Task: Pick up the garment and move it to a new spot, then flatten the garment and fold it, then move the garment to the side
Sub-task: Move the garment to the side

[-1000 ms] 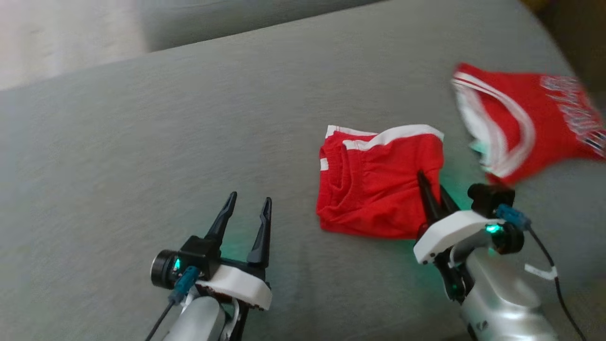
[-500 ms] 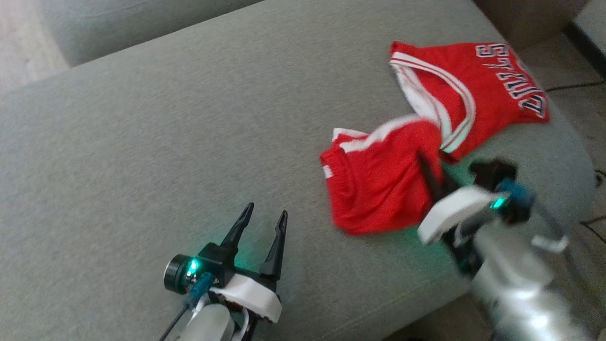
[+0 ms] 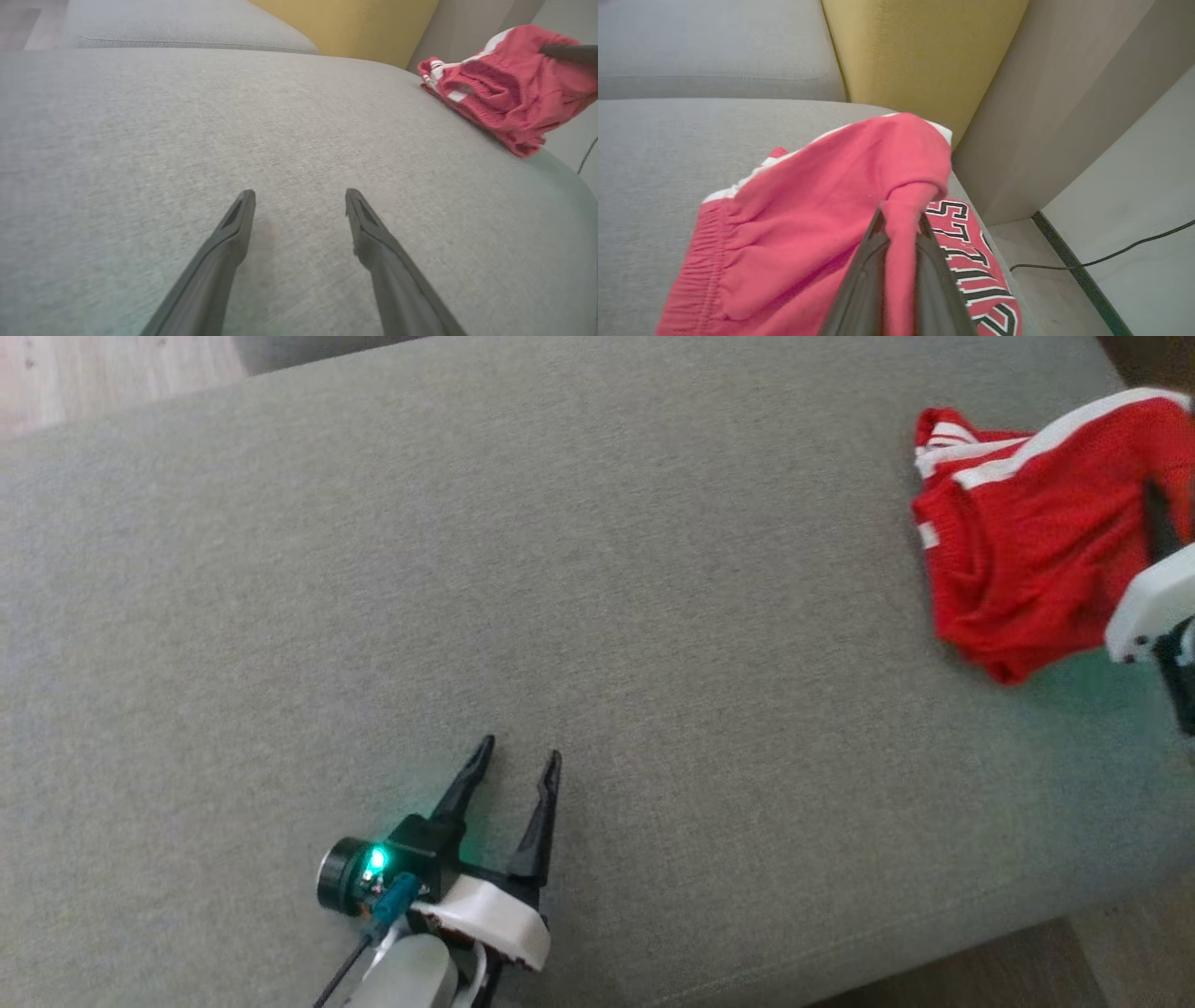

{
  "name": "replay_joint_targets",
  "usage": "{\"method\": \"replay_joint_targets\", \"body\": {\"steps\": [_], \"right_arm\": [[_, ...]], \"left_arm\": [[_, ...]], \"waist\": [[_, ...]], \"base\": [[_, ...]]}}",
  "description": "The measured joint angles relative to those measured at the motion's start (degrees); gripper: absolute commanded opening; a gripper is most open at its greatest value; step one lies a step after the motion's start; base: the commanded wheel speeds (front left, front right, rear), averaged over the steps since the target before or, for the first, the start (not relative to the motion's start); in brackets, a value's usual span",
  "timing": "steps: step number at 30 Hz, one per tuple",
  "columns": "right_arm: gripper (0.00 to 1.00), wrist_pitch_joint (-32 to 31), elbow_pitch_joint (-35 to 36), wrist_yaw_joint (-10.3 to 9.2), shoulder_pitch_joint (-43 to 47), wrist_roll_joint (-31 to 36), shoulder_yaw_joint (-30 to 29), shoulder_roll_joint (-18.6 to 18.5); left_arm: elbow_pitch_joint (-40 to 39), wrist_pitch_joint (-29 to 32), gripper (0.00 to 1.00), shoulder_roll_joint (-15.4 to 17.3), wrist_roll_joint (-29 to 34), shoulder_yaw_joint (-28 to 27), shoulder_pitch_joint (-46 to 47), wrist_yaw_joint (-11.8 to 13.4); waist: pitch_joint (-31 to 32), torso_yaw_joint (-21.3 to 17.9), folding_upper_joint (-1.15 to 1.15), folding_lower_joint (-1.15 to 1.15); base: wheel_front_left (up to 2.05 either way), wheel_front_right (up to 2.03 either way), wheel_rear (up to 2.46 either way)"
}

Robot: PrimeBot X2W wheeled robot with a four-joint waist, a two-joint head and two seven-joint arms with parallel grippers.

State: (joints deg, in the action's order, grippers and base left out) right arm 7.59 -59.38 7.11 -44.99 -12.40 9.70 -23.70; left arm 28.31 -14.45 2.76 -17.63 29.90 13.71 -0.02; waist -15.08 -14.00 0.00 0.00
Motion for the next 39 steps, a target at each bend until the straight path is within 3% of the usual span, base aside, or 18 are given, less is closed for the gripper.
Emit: {"method": "replay_joint_targets", "body": {"steps": [1,7,11,14,18,26,39], "right_arm": [[1.00,0.08,-1.18,0.00,-0.66,0.98,-1.10,-0.09],[1.00,4.16,-4.13,0.00,-2.82,4.81,-6.35,0.70],[1.00,6.20,-2.91,0.00,-2.82,6.68,-8.20,4.32],[1.00,6.61,1.82,0.00,-2.24,6.87,-8.78,7.60],[1.00,6.83,13.28,0.00,1.93,6.12,-10.21,11.44],[1.00,6.88,23.84,0.00,18.22,3.70,-12.99,18.52],[1.00,6.88,26.46,0.00,28.64,4.32,-13.71,20.50]], "left_arm": [[-0.07,0.00,1.00,0.00,0.03,-0.37,0.00,0.04],[-0.79,0.00,1.00,0.00,0.04,-3.75,0.03,1.11],[-1.07,0.00,1.00,-0.03,0.64,-7.03,0.01,1.54],[-1.67,0.00,1.00,-0.07,0.64,-9.79,-0.02,1.62],[-2.69,0.00,1.00,-0.09,0.64,-12.36,-0.07,2.02],[-3.68,0.00,1.00,-0.10,0.47,-15.12,-1.91,3.58],[-4.72,0.00,1.00,-0.10,1.14,-19.07,-5.49,4.46]], "waist": [[-0.22,0.22,0.00,0.00],[-0.28,0.04,0.00,0.00],[0.32,-0.51,0.00,0.00],[0.85,-0.43,0.00,0.00],[1.46,0.75,0.00,0.00],[2.97,6.22,0.00,-0.01],[6.35,16.81,0.00,-0.01]], "base": [[0.00,0.00,0.00],[0.00,0.00,0.00],[0.00,0.00,0.00],[0.00,0.00,0.00],[0.00,0.00,0.00],[0.00,0.00,0.00],[0.00,0.00,0.00]]}}
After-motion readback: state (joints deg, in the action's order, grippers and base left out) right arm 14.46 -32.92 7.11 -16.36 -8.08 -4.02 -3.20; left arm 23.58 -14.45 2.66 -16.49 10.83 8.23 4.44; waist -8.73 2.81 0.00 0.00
